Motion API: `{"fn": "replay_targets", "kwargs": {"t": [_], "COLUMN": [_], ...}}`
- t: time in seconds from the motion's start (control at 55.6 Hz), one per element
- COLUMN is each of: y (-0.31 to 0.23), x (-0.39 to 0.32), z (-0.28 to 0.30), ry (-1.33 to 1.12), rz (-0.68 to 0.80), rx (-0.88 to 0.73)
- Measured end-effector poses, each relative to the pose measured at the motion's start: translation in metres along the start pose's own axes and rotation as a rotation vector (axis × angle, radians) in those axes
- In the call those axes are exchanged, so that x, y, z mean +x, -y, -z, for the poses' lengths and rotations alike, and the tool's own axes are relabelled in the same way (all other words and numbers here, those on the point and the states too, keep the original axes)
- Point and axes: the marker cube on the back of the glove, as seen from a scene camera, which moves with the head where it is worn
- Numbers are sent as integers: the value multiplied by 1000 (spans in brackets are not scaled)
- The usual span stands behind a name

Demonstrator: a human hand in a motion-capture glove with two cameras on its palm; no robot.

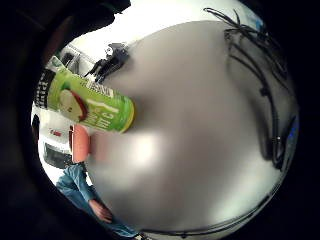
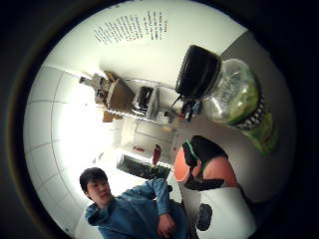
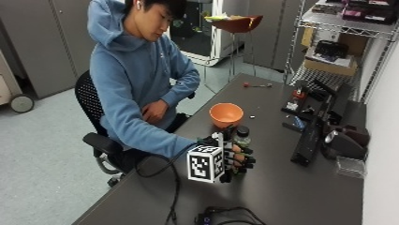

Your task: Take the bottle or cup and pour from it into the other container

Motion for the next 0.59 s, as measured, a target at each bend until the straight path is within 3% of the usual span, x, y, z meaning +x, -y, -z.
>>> {"fn": "replay_targets", "kwargs": {"t": [0.342,0.594], "y": [25,32], "x": [-8,-19], "z": [-45,-64], "ry": [313,278], "rz": [-35,-41], "rx": [108,106]}}
